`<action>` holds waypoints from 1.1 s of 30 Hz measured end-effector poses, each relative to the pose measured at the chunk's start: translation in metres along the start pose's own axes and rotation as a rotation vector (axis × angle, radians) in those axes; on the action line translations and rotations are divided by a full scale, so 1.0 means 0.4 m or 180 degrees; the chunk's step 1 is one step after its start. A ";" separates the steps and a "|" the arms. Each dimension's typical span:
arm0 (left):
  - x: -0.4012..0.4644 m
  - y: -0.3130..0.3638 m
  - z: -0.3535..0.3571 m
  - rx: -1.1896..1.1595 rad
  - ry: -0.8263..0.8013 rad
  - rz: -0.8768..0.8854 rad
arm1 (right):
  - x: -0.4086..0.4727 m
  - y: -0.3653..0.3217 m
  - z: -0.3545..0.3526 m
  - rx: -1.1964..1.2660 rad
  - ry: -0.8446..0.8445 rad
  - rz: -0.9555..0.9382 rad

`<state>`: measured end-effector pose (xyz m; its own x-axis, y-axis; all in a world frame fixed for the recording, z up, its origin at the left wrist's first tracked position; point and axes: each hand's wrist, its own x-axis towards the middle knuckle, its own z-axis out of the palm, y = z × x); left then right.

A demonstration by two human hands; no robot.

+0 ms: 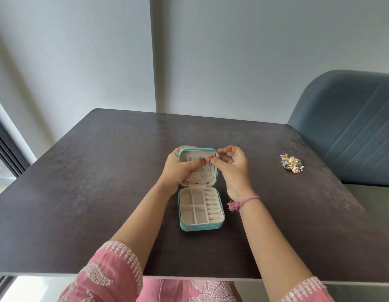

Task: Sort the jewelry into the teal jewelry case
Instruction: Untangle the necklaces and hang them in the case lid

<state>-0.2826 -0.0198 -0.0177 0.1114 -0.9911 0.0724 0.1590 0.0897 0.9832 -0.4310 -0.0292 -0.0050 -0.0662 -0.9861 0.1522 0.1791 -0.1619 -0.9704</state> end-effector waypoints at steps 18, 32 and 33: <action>-0.041 -0.053 -0.011 -0.0157 -0.0087 -0.0093 | -0.049 0.042 -0.041 -0.0479 -0.0717 -0.0136; -0.037 -0.062 0.002 0.0088 0.0107 -0.0030 | -0.053 0.049 -0.044 -0.0593 -0.0722 -0.0203; -0.040 -0.058 0.002 0.0022 0.0084 -0.0032 | -0.054 0.049 -0.044 -0.0531 -0.0695 -0.0171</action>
<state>-0.2889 -0.0062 -0.0416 0.1356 -0.9890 0.0582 0.1536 0.0791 0.9850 -0.4433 -0.0104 -0.0307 0.1451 -0.9638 0.2235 0.0157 -0.2236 -0.9745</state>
